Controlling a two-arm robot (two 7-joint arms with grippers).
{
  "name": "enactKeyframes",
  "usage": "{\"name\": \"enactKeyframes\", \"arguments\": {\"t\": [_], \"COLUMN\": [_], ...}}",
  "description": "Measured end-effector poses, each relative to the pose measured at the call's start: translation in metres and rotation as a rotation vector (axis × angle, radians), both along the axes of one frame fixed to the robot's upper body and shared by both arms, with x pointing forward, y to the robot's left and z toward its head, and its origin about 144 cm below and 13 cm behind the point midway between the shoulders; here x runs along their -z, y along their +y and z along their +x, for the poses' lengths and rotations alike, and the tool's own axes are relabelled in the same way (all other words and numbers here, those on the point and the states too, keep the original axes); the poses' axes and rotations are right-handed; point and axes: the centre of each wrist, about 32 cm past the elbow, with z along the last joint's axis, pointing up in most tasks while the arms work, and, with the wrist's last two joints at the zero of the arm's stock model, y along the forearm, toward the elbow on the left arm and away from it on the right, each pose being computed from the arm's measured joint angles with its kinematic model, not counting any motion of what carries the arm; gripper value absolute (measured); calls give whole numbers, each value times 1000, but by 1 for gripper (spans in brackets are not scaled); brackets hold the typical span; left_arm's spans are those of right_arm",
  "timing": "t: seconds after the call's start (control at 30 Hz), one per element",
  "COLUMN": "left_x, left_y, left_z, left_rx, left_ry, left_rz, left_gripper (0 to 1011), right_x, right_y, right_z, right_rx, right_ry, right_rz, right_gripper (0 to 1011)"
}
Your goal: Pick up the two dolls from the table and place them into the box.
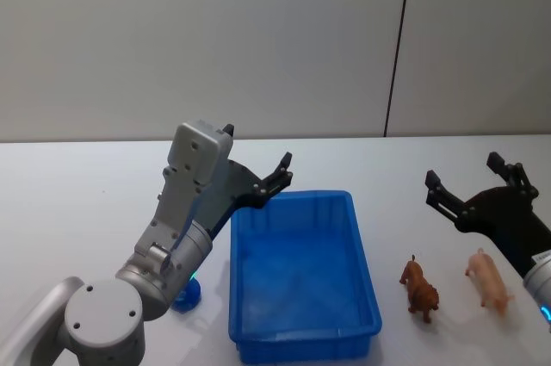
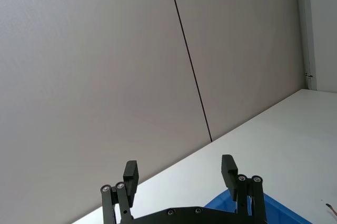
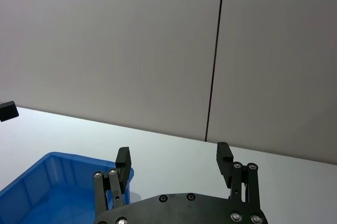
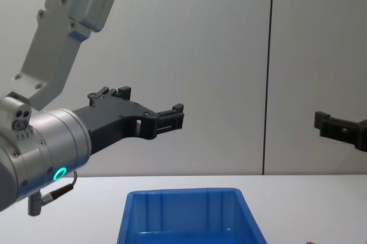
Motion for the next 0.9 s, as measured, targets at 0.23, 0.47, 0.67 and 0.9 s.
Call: {"name": "enactKeyframes", "arguments": {"t": [0.23,0.47,0.67,0.9], "left_x": [0,0,0,0], "left_y": [0,0,0,0], "left_z": [0,0,0,0], "left_rx": [0,0,0,0], "left_ry": [0,0,0,0], "left_rz": [0,0,0,0], "left_gripper": [1001,1001,1001,1001], "right_x": [0,0,0,1], "right_y": [0,0,0,-6], "right_z": [0,0,0,-1], "right_rx": [0,0,0,8], "right_ry": [0,0,0,-5], "right_rz": [0,0,0,-12], "right_gripper": [1001,1001,1001,1001]}}
